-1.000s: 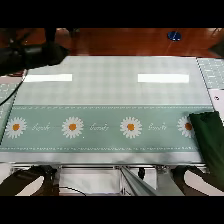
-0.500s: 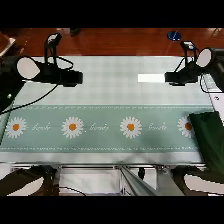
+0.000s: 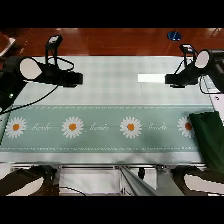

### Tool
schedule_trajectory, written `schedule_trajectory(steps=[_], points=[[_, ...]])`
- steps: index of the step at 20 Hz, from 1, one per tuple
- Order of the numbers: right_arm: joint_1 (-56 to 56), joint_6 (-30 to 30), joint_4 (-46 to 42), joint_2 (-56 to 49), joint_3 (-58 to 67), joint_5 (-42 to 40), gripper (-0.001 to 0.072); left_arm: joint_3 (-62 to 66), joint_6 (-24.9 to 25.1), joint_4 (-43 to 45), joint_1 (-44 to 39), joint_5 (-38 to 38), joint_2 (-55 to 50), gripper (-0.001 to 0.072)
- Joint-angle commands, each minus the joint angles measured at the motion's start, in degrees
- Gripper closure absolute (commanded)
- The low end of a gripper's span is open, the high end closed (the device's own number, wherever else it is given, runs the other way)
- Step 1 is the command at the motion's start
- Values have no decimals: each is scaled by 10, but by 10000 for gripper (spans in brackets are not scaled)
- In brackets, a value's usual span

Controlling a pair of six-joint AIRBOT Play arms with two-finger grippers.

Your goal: Fold the shirts.

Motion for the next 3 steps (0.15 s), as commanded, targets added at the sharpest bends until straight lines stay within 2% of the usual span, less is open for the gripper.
schedule_trajectory(steps=[1,3], points=[[0,0,0,0,0,1,688,0,1,1,0,0,0,689],[0,0,0,0,0,0,688,0,1,1,0,0,0,688]])
